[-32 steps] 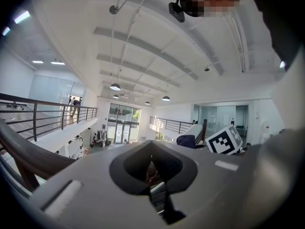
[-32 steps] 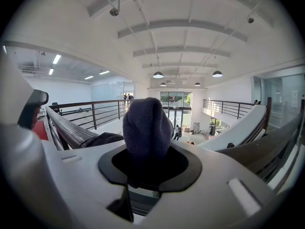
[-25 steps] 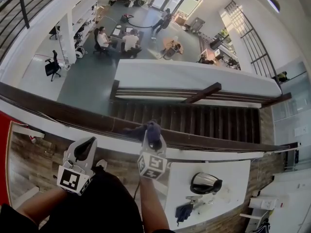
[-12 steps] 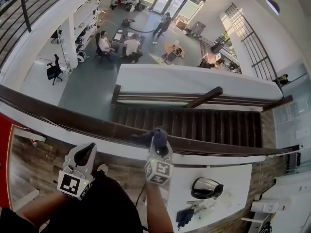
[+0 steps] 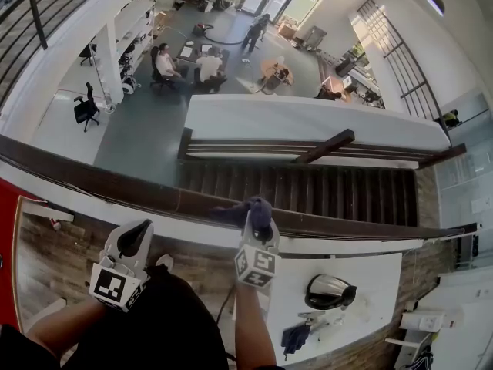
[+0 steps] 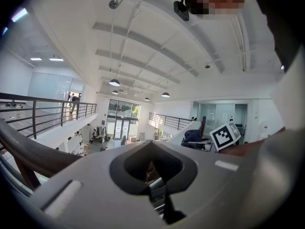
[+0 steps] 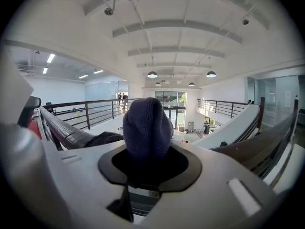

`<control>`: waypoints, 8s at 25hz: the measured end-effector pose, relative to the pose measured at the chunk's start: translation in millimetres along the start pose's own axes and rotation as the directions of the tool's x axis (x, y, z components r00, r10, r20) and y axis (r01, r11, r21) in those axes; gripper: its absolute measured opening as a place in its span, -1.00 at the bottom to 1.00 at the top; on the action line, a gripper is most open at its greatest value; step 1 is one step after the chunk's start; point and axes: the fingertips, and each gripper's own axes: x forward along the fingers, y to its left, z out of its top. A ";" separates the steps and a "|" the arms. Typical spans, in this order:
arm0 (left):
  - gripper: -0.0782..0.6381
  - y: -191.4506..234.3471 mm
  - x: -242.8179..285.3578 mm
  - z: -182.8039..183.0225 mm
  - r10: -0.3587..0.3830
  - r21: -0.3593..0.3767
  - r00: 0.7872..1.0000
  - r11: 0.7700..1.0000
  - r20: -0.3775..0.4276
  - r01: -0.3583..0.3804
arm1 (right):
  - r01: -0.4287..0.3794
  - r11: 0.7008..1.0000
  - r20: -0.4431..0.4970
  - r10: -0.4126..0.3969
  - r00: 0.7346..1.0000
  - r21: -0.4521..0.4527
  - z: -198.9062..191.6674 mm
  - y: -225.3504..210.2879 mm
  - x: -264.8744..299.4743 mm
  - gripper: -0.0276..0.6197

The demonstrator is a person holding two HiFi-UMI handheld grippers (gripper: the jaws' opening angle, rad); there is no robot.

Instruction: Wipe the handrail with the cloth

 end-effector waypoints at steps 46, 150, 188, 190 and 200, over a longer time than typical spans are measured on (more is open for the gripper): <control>-0.78 139.3 -122.9 18.4 0.314 -0.054 0.948 0.949 0.051 -0.311 | -0.716 0.693 0.002 0.719 0.695 -0.088 -17.9 399.0 -15.6 -0.55; -0.78 159.8 -119.0 11.1 0.176 -0.042 0.982 0.984 0.060 -0.174 | -0.270 0.963 -0.398 0.254 0.881 0.016 -179.1 322.7 129.9 -0.50; -0.78 71.6 -67.9 -13.8 0.102 -0.010 0.995 0.995 -0.020 -0.102 | -0.177 0.984 -0.405 0.176 0.897 0.034 -187.0 172.9 105.3 -0.49; -0.78 68.9 -66.4 -14.9 0.102 -0.014 0.994 0.995 -0.022 -0.103 | -0.174 0.984 -0.408 0.171 0.897 0.030 -188.4 164.9 103.2 -0.49; -0.78 59.7 -57.1 -15.7 0.094 -0.024 0.995 0.995 -0.021 -0.094 | -0.157 0.987 -0.412 0.154 0.898 0.026 -189.7 132.3 98.2 -0.49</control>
